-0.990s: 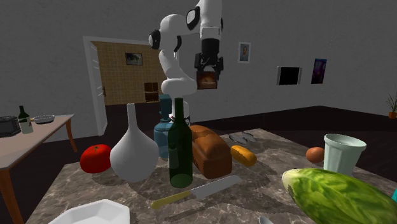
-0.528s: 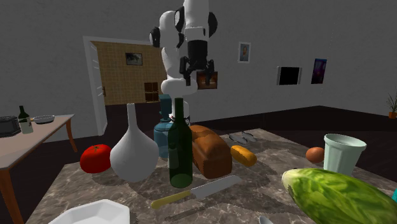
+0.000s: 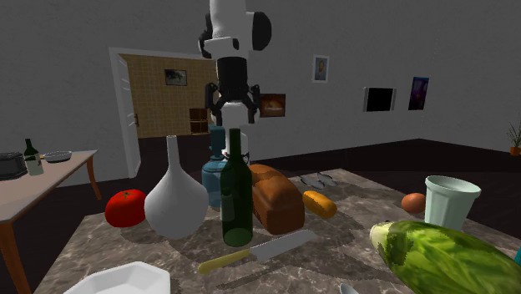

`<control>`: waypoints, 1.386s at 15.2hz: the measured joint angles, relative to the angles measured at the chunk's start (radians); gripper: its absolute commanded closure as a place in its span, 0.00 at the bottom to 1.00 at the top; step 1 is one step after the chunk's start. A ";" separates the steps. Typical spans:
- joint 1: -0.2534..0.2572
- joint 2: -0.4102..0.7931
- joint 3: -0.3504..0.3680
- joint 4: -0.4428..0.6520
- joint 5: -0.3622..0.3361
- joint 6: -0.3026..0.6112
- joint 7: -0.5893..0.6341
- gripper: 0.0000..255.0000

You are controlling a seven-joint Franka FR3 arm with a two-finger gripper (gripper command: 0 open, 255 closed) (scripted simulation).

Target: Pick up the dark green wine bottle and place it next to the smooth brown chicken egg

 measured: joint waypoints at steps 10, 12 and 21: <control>0.003 0.063 -0.035 -0.053 0.022 0.116 -0.027 0.00; 0.003 0.064 -0.035 -0.055 0.022 0.118 -0.028 0.00; 0.003 0.064 -0.035 -0.055 0.023 0.119 -0.028 1.00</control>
